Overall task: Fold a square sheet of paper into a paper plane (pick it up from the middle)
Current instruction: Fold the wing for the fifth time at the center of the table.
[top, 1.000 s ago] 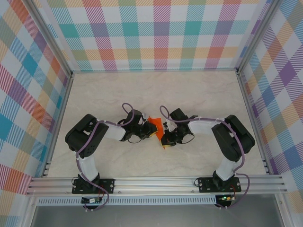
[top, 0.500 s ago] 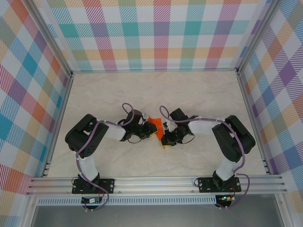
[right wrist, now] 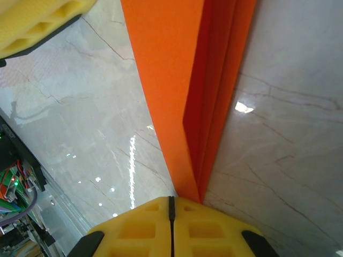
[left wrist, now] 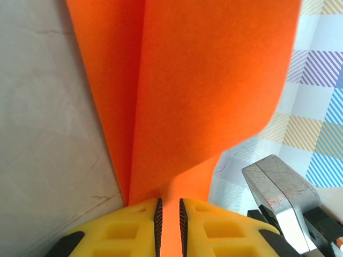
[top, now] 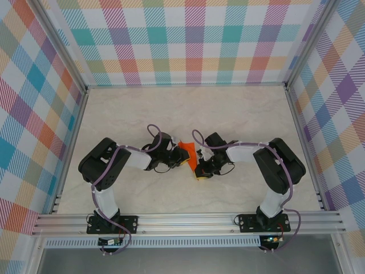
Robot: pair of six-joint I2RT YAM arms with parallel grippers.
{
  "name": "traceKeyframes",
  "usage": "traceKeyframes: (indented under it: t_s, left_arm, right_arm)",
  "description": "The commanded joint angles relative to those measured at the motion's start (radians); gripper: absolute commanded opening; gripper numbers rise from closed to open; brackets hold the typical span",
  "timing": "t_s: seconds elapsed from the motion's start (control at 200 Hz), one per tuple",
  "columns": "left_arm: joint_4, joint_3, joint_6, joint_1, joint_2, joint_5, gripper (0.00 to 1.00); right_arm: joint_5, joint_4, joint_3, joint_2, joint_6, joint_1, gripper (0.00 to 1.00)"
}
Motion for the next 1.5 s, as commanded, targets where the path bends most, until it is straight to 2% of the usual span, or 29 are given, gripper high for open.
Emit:
traceKeyframes:
  t_s: [0.0,0.215,0.365,0.61,0.725,0.985,1.28,1.38,1.495]
  left_arm:
    - [-0.107,-0.008,0.017,-0.007,0.024,-0.069,0.18]
    - [-0.107,-0.004,0.016,-0.007,0.028,-0.069,0.18]
    - [-0.109,-0.001,0.017,-0.007,0.028,-0.066,0.18]
    - [-0.112,0.003,0.020,-0.007,0.020,-0.058,0.19]
    - [-0.112,0.006,0.022,-0.007,0.020,-0.055,0.18]
    - [-0.116,0.010,0.028,-0.007,0.010,-0.047,0.18]
    - [-0.124,0.031,0.057,-0.007,-0.005,-0.029,0.18]
    - [-0.158,0.064,0.105,-0.007,-0.017,-0.012,0.19]
    - [-0.251,0.104,0.218,-0.007,-0.061,0.008,0.19]
  right_arm:
    - [0.010,-0.061,-0.013,-0.063,-0.028,0.002,0.07]
    - [0.003,-0.049,-0.037,-0.021,-0.031,0.002,0.07]
    - [0.051,-0.067,-0.030,0.011,-0.028,0.002,0.06]
    - [0.064,-0.079,0.024,-0.168,0.003,0.002,0.07]
    - [0.101,-0.057,0.052,-0.189,0.039,0.004,0.06]
    - [0.130,-0.014,0.130,-0.043,0.074,0.031,0.02]
    - [0.161,-0.027,0.128,0.072,0.040,0.033,0.01]
    - [0.163,-0.062,0.118,0.088,-0.005,0.032,0.01]
    - [0.155,-0.131,0.096,0.085,-0.108,0.030,0.02]
